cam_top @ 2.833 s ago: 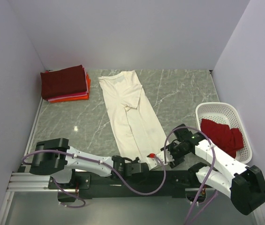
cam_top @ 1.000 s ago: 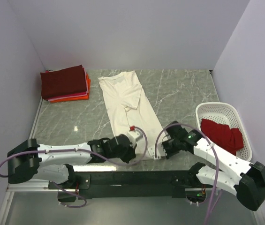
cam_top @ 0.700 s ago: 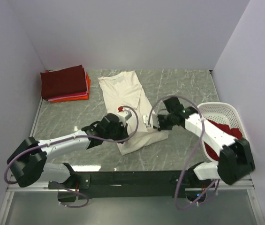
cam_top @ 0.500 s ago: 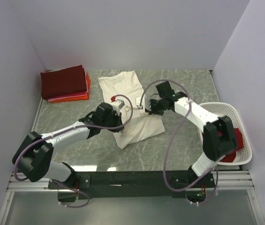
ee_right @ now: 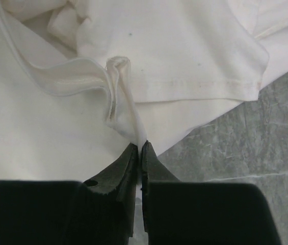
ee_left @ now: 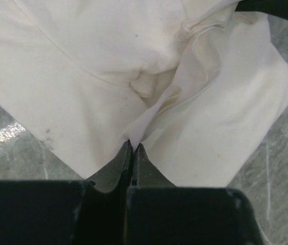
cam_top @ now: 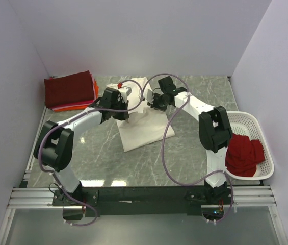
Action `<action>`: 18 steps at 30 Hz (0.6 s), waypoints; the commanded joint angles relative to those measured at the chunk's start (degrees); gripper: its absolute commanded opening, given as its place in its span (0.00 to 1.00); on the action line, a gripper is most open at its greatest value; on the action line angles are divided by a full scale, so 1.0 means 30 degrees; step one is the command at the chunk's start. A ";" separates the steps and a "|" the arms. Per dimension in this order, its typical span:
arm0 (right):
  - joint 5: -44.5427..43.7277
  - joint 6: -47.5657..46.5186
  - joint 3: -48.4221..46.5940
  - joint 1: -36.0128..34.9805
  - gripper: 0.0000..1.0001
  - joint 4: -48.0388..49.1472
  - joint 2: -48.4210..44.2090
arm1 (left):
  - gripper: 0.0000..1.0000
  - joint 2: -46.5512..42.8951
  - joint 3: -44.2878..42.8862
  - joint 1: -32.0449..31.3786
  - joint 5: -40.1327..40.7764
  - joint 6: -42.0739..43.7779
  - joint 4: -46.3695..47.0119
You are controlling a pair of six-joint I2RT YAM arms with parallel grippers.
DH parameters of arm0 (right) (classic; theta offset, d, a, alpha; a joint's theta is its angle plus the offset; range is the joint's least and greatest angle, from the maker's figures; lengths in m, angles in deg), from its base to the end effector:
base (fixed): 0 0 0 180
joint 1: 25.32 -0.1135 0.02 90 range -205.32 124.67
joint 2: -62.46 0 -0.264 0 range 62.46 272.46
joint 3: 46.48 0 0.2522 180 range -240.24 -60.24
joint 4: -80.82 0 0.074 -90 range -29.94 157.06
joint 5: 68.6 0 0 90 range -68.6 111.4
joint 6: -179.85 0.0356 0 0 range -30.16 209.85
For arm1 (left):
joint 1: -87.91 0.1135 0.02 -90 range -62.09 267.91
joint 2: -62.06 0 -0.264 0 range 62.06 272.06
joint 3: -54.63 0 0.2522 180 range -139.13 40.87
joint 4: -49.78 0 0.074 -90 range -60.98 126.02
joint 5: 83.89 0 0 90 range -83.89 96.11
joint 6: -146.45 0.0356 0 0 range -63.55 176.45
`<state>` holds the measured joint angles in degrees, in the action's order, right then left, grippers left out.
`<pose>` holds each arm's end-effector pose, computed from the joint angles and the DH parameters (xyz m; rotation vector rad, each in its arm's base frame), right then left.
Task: Fold and stack the t-shirts
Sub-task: Fold the tshirt
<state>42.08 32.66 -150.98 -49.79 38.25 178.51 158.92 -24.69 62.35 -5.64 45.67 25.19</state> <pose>0.4007 0.1962 0.2132 -1.7026 1.7501 0.2044 0.3331 -0.1674 0.2266 0.4088 2.3169 -0.5551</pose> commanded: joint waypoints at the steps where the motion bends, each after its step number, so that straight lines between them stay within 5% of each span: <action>1: -0.0304 0.1015 -0.1334 0.0188 0.00 0.1080 0.0544 | 0.01 0.0495 -0.1085 0.0637 0.0138 0.0871 -0.0405; 9: -0.0888 0.1833 -0.2888 0.0187 0.04 0.1399 0.1862 | 0.01 0.1931 -0.2460 0.1547 0.0426 0.0667 -0.0609; 12: -0.1996 0.2913 -0.2889 0.0159 0.31 0.2683 0.1981 | 0.15 0.2430 -0.3191 0.1868 0.2351 -0.0122 -0.0580; 13: -0.2525 0.3529 -0.2627 0.0158 0.63 0.3388 0.1952 | 0.27 0.2546 -0.3486 0.2015 0.2653 -0.0241 -0.0608; 16: -0.4224 0.5786 -0.1810 0.0391 0.79 0.5931 0.1222 | 0.43 0.2170 -0.4715 0.2367 0.5318 -0.0623 -0.1104; 18: -0.3823 0.6608 -0.1367 0.0684 0.80 0.6470 0.0081 | 0.49 0.1585 -0.5244 0.2456 0.5964 -0.0245 -0.1807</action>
<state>33.56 45.51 -156.20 -49.53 49.44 184.33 166.88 -35.58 68.75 4.88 44.86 20.45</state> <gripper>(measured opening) 0.797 0.474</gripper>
